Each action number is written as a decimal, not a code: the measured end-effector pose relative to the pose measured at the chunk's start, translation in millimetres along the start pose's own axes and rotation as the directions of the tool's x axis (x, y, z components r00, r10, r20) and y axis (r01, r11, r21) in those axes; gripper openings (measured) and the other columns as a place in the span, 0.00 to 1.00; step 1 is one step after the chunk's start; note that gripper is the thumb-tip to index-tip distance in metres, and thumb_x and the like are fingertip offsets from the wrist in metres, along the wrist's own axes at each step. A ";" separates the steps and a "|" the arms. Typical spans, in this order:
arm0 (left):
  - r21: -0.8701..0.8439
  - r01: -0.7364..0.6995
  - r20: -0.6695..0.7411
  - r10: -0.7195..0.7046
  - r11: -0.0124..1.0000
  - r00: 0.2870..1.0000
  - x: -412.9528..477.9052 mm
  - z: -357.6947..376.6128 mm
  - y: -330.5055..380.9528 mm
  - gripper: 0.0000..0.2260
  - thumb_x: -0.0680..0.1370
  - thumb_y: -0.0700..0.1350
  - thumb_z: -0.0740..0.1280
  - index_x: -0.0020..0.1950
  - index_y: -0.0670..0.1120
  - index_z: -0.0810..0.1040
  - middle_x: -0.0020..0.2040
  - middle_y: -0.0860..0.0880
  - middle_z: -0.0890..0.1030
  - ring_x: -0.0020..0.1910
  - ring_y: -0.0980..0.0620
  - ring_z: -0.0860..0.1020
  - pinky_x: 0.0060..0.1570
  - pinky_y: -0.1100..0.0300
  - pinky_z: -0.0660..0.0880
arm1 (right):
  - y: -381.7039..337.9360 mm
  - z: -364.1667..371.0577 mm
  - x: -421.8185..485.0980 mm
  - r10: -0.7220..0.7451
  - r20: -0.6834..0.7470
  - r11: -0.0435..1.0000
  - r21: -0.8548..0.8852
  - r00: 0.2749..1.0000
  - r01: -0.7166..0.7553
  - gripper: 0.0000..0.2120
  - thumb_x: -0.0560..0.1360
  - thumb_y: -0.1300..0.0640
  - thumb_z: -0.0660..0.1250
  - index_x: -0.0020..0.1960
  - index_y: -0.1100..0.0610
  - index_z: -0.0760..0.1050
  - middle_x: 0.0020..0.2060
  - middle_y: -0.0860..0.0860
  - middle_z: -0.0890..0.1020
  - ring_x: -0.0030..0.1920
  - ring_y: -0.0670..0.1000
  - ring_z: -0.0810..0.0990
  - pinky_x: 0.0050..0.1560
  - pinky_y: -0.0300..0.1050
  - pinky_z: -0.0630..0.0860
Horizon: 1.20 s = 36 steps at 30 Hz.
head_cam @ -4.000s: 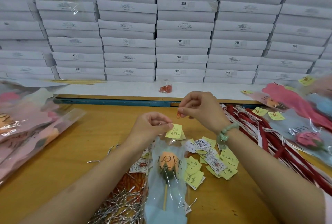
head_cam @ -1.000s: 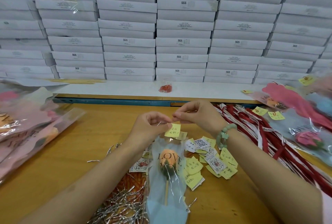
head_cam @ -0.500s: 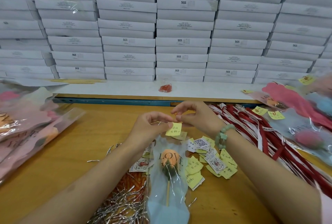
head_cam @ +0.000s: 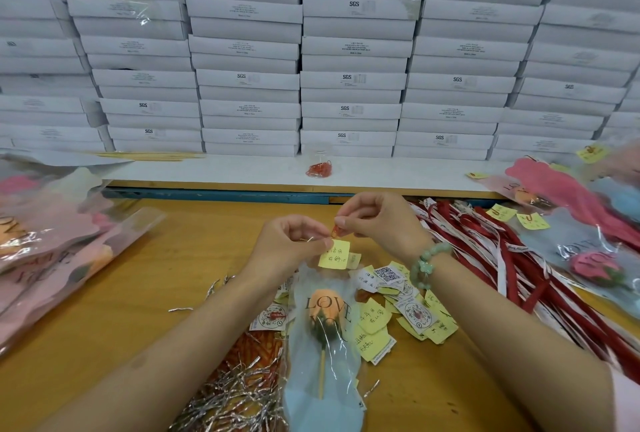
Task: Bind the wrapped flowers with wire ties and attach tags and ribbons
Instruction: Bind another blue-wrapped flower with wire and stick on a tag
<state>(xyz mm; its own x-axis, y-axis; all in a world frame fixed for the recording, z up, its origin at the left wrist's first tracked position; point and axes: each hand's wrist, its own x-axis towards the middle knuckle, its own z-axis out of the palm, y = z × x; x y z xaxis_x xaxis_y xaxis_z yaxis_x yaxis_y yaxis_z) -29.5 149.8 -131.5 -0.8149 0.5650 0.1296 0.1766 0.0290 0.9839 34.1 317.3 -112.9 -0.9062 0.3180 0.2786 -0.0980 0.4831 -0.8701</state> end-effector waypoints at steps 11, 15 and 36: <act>0.042 -0.004 -0.053 0.006 0.999 0.999 0.2 0.2 0.9 0.05 0.71 0.39 0.76 0.44 0.47 0.84 0.43 0.51 0.86 0.38 0.58 0.81 0.38 0.64 0.74 | 4.8 0.5 0.1 0.005 0.055 0.999 0.051 0.998 -0.008 0.02 0.73 0.60 0.73 0.42 0.56 0.83 0.35 0.53 0.86 0.40 0.51 0.85 0.52 0.54 0.82; 0.056 0.006 -0.057 -0.003 0.998 0.998 1.1 0.5 0.5 0.06 0.70 0.38 0.77 0.44 0.46 0.84 0.43 0.50 0.86 0.38 0.58 0.81 0.37 0.64 0.74 | 4.2 0.8 1.2 0.004 0.061 0.997 0.075 0.998 -0.009 0.01 0.73 0.60 0.73 0.42 0.55 0.83 0.36 0.53 0.86 0.42 0.53 0.86 0.53 0.56 0.81; -0.079 0.013 -0.021 -0.015 0.997 1.000 3.7 -3.0 -3.8 0.08 0.68 0.35 0.77 0.44 0.44 0.82 0.37 0.47 0.85 0.36 0.54 0.82 0.39 0.62 0.78 | -0.9 -0.4 1.6 -0.095 0.112 0.990 -0.093 0.989 0.106 0.02 0.72 0.58 0.75 0.43 0.56 0.84 0.35 0.51 0.86 0.38 0.45 0.84 0.46 0.39 0.80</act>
<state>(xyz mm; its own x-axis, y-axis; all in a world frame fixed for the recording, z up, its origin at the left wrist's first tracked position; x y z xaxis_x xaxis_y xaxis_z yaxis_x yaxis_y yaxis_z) -34.8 149.3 -134.4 -0.8288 0.5470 0.1176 0.1215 -0.0293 0.9922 33.0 317.7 -111.4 -0.9332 0.1767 0.3129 -0.1548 0.5881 -0.7938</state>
